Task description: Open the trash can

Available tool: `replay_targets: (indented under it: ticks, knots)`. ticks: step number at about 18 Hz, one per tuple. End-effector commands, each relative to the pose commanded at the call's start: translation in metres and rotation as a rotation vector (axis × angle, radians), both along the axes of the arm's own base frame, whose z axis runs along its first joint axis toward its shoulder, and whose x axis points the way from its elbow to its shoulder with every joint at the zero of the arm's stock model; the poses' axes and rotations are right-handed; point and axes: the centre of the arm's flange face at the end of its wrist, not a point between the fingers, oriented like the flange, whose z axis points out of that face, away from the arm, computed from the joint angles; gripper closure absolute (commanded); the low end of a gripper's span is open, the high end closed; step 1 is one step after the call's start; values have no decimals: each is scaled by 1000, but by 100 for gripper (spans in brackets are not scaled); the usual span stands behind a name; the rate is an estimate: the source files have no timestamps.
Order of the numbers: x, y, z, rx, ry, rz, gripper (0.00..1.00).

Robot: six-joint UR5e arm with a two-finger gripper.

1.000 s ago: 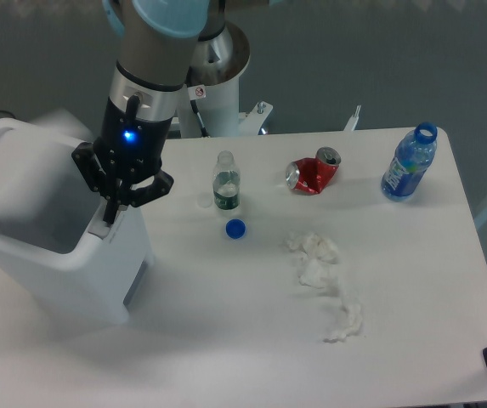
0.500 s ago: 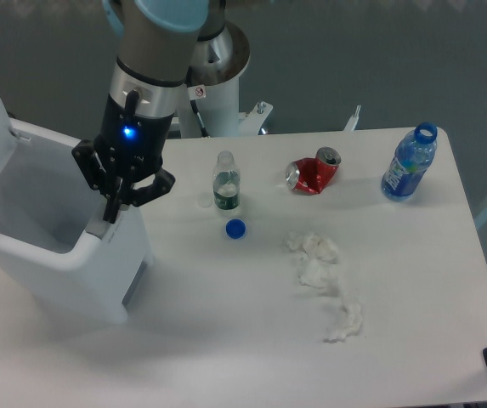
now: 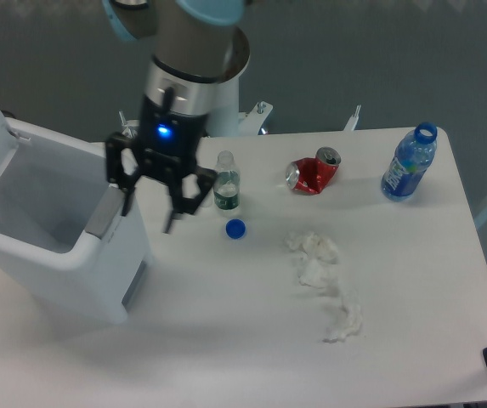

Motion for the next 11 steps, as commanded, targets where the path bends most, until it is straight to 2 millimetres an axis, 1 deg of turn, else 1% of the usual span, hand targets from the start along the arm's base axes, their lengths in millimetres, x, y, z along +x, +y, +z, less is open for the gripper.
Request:
replay_targets:
  ticks: [1,3,4,5,7,9,11]
  knots:
    - [-13,-7,-3,-8,16,-2,0]
    - [-48,-24,-23,-56,51,-13,0]
    - [-60,-34,-30,-91,80,-26,0]
    - [-67,-38,-36,-128,108,-47,0]
    - [-84,-43,-57,-208,139,-71,0]
    - [-100,-44,-87,-303,168,-132,0]
    - [-118,-44,-110,-388,204,-210,0]
